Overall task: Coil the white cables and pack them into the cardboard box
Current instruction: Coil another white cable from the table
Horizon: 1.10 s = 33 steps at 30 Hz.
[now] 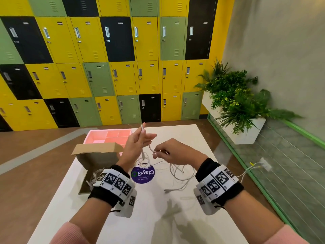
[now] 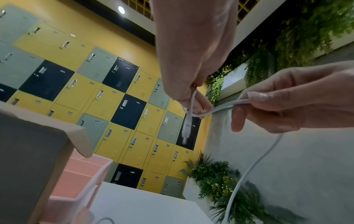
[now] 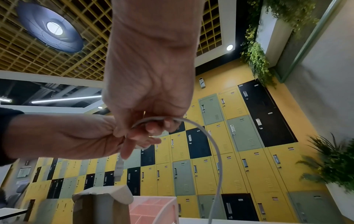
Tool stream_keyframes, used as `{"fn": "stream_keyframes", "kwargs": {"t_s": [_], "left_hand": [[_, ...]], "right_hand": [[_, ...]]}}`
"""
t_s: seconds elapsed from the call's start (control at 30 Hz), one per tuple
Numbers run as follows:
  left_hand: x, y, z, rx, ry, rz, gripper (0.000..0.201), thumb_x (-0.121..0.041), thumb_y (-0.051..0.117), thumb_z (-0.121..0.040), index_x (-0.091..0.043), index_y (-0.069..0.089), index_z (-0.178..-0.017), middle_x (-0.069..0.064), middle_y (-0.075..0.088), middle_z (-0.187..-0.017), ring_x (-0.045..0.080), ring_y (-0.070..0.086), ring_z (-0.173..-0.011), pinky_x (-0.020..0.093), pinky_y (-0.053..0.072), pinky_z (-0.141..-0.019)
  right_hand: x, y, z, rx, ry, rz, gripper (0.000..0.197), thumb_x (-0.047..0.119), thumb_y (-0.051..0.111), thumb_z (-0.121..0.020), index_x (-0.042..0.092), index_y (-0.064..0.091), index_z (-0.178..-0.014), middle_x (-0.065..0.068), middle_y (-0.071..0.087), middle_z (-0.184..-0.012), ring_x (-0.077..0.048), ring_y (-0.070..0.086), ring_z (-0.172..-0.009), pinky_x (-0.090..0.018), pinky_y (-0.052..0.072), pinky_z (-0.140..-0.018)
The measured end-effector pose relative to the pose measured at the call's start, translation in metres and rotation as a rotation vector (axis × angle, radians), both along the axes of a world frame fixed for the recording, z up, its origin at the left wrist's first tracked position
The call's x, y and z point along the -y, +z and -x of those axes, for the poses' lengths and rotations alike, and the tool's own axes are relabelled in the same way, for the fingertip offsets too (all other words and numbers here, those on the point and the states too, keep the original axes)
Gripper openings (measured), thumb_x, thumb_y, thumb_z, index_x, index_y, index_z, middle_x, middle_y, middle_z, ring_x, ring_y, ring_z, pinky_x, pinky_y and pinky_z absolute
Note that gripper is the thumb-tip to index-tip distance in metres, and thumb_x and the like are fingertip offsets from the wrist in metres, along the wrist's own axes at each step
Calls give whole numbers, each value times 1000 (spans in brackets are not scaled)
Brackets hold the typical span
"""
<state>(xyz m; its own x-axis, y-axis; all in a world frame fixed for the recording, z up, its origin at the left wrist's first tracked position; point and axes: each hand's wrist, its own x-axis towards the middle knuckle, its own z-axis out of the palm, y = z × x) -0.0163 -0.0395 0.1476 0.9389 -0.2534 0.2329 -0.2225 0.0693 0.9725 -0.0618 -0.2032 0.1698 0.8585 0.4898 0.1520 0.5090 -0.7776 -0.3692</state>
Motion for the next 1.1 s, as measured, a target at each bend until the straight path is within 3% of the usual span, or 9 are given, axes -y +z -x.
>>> {"fn": "stream_keyframes", "kwargs": {"t_s": [0.07,0.2,0.3,0.43,0.53,0.63,0.8,0.9,1.1], "left_hand": [[1,0,-2,46,0,-89,41,-24,35,-103,-15,38,-143,3,72,-98,16,69,-96,30,55,-87],[3,3,3,124,-100,-329,33,-23,36,-103,-18,49,-133,-7,69,-64,5,67,-64,18,53,-65],[3,7,8,77,-178,-342,29,-24,34,-103,-16,61,-101,1,65,-58,13,63,-49,21,46,-52],[10,13,10,-65,-210,-271,37,-26,33,-104,-2,59,-94,1,53,-50,13,39,-40,20,30,-38],[11,15,8,-157,-271,-134,39,-25,30,-105,2,56,-96,-1,39,-46,9,25,-39,16,23,-38],[9,16,7,-279,-372,26,39,-25,28,-105,-5,54,-82,-3,31,-45,5,18,-35,19,15,-40],[8,19,10,-398,-529,234,45,-29,28,-103,-15,45,-64,-5,30,-46,4,20,-36,23,13,-46],[7,22,11,-437,-607,270,46,-31,27,-102,-16,41,-60,-5,30,-45,5,24,-37,22,17,-46],[2,19,8,-446,-626,247,47,-31,26,-103,-16,45,-63,-8,31,-44,2,24,-35,19,18,-44]], "right_hand": [[0,2,-1,-37,13,15,31,29,50,-98,4,67,-92,-11,67,-76,-16,50,-62,-16,32,-55],[2,15,-3,16,-2,-77,22,26,52,-96,9,65,-90,-7,64,-84,-13,52,-70,-23,37,-62],[5,20,-7,42,-58,-217,18,25,55,-95,8,55,-87,2,55,-74,-4,44,-63,-15,33,-57],[8,19,-12,3,-91,-374,22,30,56,-94,9,49,-94,-2,52,-69,-9,40,-58,-20,33,-55],[10,20,-13,26,-123,-467,23,28,58,-93,9,46,-99,1,46,-66,-7,38,-55,-19,33,-54],[10,21,-14,67,-138,-522,27,25,61,-91,7,45,-102,1,43,-64,-5,36,-52,-18,31,-51],[12,27,-17,71,-140,-628,25,26,63,-90,9,49,-101,-3,38,-64,-7,32,-54,-17,28,-49],[12,25,-18,57,-147,-625,17,26,60,-92,10,58,-98,2,36,-60,-5,30,-51,-17,26,-48],[11,18,-16,54,-114,-500,30,29,51,-97,8,65,-79,-4,57,-66,-3,44,-59,-15,33,-57]]}}
